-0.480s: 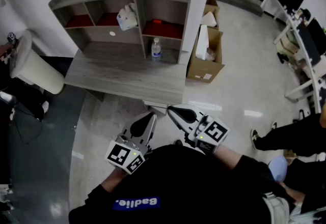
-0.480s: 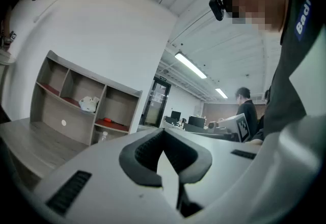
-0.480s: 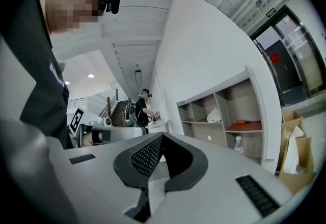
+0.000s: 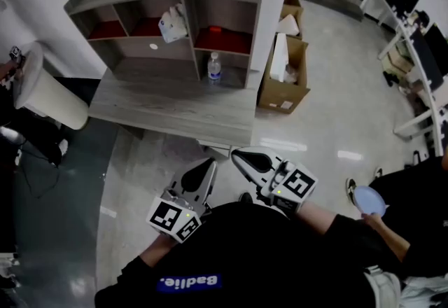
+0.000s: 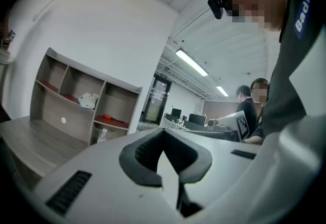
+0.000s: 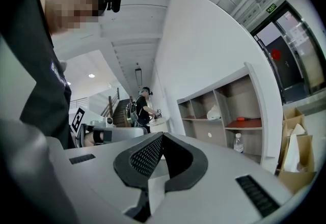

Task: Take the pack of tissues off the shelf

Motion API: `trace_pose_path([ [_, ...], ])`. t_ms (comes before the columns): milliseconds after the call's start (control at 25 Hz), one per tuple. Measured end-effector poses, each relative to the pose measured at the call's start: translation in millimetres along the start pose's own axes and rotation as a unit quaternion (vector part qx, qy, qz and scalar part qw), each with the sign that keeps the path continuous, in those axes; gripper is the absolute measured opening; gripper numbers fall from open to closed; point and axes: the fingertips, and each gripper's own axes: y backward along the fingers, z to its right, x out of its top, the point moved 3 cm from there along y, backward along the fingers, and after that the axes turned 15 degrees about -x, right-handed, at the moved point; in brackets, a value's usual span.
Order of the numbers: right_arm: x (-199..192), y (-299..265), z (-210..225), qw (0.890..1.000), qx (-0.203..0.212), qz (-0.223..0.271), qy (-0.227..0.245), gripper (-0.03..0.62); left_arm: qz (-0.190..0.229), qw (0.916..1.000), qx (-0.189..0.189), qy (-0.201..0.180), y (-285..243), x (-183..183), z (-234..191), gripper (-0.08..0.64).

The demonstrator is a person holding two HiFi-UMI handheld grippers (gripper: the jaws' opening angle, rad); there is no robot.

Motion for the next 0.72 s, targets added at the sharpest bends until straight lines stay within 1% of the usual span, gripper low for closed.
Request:
trace_pose_path([
  [200, -2, -1, 7, 1.0, 0.007, -0.009, -0.002, 0.026, -0.007, 0.9999, 0.004, -0.007, -5, 3, -3, 0.002],
  [520, 2, -7, 16, 0.999, 0.029, -0.01, -0.016, 0.026, 0.002, 0.9998, 0.019, -0.007, -14, 6, -2, 0.002],
  [720, 1, -5, 29, 0.998, 0.051, -0.019, -0.024, 0.026, 0.003, 0.9988, 0.048, -0.013, -20, 9, -4, 0.002],
])
